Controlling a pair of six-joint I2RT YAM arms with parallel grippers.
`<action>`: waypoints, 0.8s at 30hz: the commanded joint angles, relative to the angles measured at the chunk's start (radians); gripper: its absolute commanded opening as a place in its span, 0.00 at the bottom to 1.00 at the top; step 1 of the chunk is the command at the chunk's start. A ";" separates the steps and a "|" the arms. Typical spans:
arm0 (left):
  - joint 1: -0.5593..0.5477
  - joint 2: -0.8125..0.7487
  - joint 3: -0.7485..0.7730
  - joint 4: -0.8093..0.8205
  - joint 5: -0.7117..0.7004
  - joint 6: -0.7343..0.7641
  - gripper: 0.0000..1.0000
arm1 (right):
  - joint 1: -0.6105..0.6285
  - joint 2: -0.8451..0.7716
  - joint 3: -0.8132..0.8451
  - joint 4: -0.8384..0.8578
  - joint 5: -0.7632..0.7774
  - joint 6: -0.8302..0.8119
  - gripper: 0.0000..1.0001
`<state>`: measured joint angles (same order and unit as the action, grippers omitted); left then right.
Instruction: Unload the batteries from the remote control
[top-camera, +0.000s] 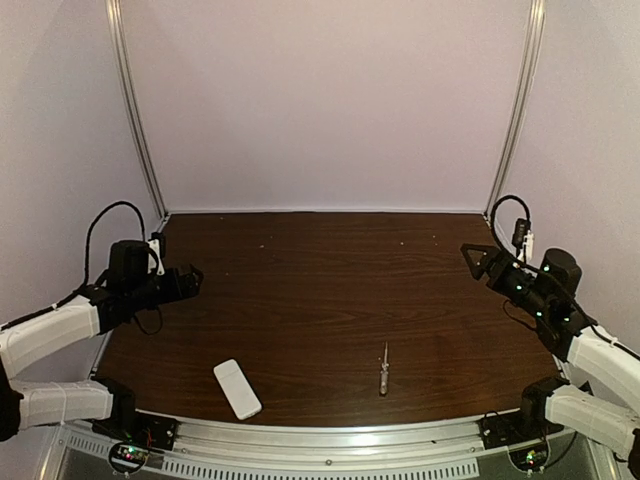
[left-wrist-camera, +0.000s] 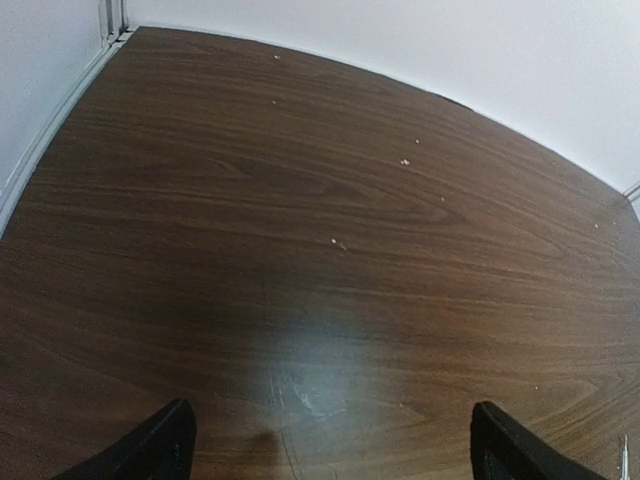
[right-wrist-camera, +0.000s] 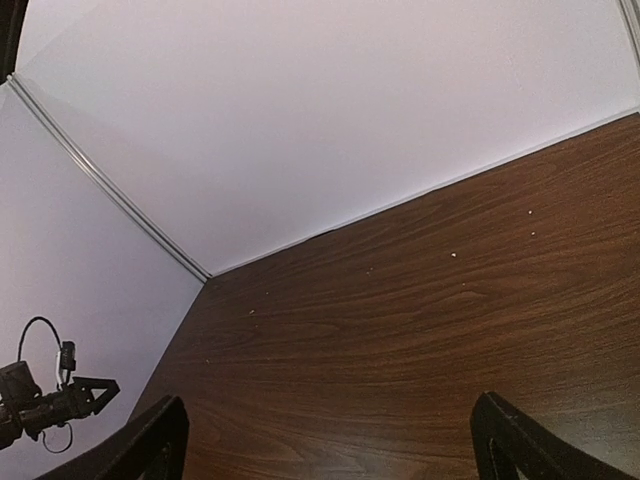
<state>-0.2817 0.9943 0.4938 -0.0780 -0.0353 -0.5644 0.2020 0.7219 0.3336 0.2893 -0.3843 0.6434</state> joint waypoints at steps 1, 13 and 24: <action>-0.061 -0.041 -0.005 -0.052 -0.044 0.009 0.97 | 0.044 -0.025 -0.007 -0.050 -0.001 0.040 1.00; -0.261 -0.072 -0.031 -0.070 -0.152 -0.058 0.97 | 0.476 0.162 0.154 -0.227 0.329 -0.011 1.00; -0.345 -0.143 -0.107 -0.067 -0.279 -0.165 0.97 | 0.944 0.542 0.421 -0.373 0.754 -0.025 1.00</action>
<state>-0.6186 0.8814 0.4137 -0.1585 -0.2466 -0.6807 1.0485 1.1774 0.6827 0.0036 0.1780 0.6273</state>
